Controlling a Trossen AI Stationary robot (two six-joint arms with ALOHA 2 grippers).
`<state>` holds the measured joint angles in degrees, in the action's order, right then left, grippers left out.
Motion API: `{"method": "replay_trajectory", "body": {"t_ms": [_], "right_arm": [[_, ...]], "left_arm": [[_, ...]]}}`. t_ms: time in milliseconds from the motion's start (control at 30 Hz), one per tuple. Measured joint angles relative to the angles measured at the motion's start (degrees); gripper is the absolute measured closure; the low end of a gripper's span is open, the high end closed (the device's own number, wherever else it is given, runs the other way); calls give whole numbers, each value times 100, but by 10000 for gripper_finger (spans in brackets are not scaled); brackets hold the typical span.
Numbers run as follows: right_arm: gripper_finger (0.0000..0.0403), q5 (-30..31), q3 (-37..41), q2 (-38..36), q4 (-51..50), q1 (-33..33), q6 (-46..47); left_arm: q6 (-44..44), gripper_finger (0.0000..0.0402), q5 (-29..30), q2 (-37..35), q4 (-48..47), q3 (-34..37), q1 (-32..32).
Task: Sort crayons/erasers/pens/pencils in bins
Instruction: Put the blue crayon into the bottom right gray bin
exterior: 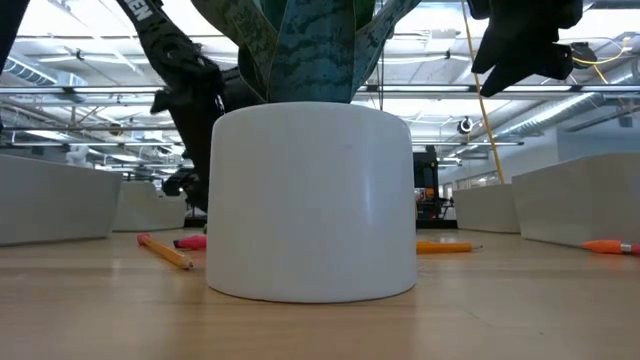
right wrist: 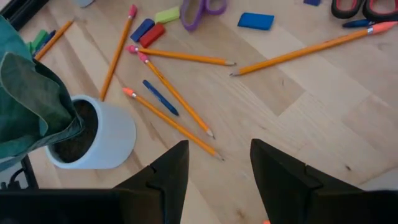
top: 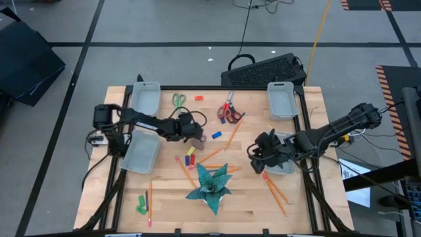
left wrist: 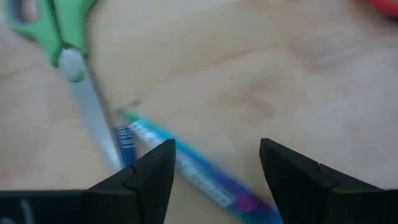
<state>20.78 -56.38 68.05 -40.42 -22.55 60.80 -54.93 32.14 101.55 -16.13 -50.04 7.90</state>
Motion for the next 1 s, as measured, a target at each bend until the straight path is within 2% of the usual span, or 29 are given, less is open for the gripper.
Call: {"method": "replay_trajectory", "body": {"t_ms": [200, 533, 833, 1000], "right_arm": [[239, -3, 0, -2, 88, -13, -2], [239, -4, 0, -2, 96, -35, -17], [240, -7, 0, -2, 140, -42, -19], [240, -7, 0, -2, 142, -42, -20]], "left_arm": [[-309, 165, 330, -428, -901, 3, -233], [-1085, 165, 315, -373, -1264, 0, -291], [-1820, 165, 460, -277, -1140, 351, -285], [-1892, 165, 505, -209, -423, 660, -296]]}}
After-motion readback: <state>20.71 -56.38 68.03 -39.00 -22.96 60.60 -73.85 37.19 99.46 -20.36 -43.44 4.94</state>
